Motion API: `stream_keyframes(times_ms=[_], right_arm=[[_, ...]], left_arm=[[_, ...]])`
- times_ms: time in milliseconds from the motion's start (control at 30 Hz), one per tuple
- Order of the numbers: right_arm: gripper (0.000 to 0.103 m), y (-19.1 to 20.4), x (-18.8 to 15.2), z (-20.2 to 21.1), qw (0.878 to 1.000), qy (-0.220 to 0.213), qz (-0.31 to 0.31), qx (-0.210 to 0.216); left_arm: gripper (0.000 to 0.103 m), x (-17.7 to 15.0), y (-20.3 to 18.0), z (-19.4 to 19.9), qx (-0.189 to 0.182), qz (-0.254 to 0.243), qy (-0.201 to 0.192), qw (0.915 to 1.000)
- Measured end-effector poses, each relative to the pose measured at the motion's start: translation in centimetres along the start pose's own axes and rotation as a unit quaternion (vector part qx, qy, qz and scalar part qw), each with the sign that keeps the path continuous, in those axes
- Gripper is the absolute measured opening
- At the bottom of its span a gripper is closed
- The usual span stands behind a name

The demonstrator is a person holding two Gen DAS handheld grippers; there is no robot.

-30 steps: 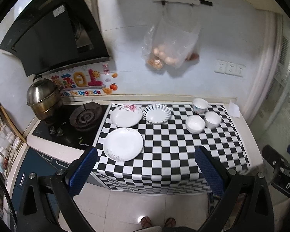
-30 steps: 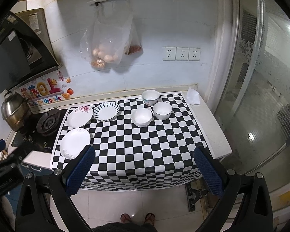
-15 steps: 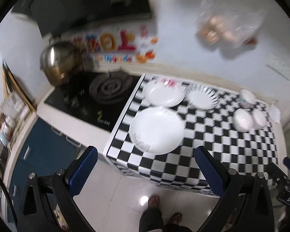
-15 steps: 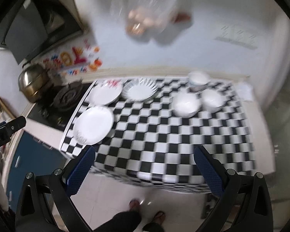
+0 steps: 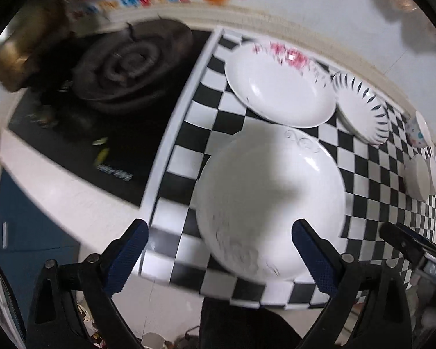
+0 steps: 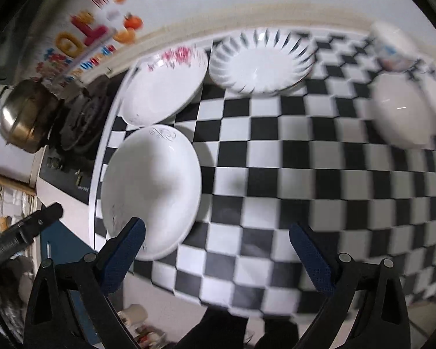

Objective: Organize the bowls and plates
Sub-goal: 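Reach both grippers to the white grey-swirl plate and grip its rim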

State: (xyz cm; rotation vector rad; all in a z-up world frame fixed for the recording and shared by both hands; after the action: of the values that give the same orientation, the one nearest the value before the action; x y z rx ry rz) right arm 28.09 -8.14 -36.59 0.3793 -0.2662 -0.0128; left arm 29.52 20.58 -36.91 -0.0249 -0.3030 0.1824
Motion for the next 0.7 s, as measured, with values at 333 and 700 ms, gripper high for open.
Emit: stream_keyframes(times_ms=[333,700], right_arm=[[0.062,1.2,1.3,-11.6,0.992,0.11,-0.056,0.018],[0.021,3.5,0.1,-14.0,0.985,0.152,-0.068,0.038]], left_arm=[[0.051,1.5,0.8,-8.8,-0.031,-0.065,0.092,0.9932],[0.036,-0.1,-0.6,-7.8,-0.034,-0.079,0.102,0.9911]])
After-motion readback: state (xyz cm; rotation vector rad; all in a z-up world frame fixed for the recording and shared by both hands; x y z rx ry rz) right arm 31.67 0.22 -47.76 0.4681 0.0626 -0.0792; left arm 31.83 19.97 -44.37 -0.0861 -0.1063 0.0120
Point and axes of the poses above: each gripper's, at about its wrist camera, not at the fingertips, and z roughly against the way its jaws point, y to its left, x to its top, the point moved 8 cm from there along -z, roughly the way its jaws point, and after that the axes turned 5 degrees about -y, right-handed, at the moved point
